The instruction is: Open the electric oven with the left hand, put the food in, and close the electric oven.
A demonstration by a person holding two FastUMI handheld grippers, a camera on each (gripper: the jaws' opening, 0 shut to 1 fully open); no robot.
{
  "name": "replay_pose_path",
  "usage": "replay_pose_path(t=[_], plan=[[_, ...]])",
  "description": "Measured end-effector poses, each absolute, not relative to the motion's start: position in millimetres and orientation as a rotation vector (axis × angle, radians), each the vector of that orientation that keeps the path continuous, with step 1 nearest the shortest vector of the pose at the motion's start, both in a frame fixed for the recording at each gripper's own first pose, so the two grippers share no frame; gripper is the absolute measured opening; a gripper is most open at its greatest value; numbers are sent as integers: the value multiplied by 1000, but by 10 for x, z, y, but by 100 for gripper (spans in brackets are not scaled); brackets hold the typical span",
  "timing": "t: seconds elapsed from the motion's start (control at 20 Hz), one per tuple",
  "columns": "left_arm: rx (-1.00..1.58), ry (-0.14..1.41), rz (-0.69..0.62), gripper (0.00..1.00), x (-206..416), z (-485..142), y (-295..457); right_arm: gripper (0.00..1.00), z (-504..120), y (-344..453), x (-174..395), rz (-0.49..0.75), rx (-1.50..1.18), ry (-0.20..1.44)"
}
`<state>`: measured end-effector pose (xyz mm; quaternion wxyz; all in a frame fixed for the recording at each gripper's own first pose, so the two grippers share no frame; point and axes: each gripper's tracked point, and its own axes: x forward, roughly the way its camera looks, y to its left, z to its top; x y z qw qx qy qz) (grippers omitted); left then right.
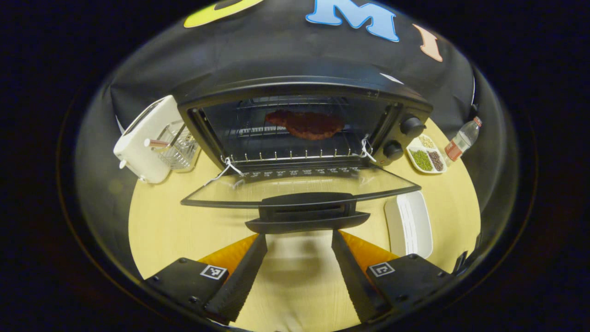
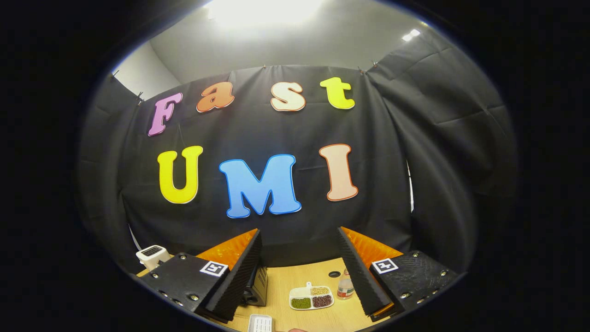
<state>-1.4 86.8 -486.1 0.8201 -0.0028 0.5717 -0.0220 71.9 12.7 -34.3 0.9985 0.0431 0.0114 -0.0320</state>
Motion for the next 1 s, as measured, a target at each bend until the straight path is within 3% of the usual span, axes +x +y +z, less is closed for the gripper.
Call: replay_pose_path(t=[0.2, 0.25, 0.65, 0.8, 0.85, 0.9, 0.95, 1.0], plan=[[7, 1196, -52, 95, 106, -4817, 848, 98, -370, 34, 714, -79, 102, 31], [1, 1195, -49, 100, 132, -4809, 845, 98, -381, 24, 713, -83, 104, 34], [-6, 1123, -28, 96, 420, -4630, 946, 98, -391, 73, 760, -70, 88, 34], [27, 1040, -14, 99, 589, -4401, 980, 98, -369, 119, 764, -54, 75, 31], [43, 995, -13, 92, 663, -4260, 969, 98, -363, 149, 768, -46, 70, 29], [48, 941, -13, 96, 710, -4084, 947, 98, -346, 176, 778, -35, 61, 24], [40, 881, -12, 92, 773, -3864, 903, 98, -346, 200, 791, -24, 52, 22], [29, 813, -10, 100, 828, -3603, 856, 98, -349, 240, 809, -9, 44, 21]])
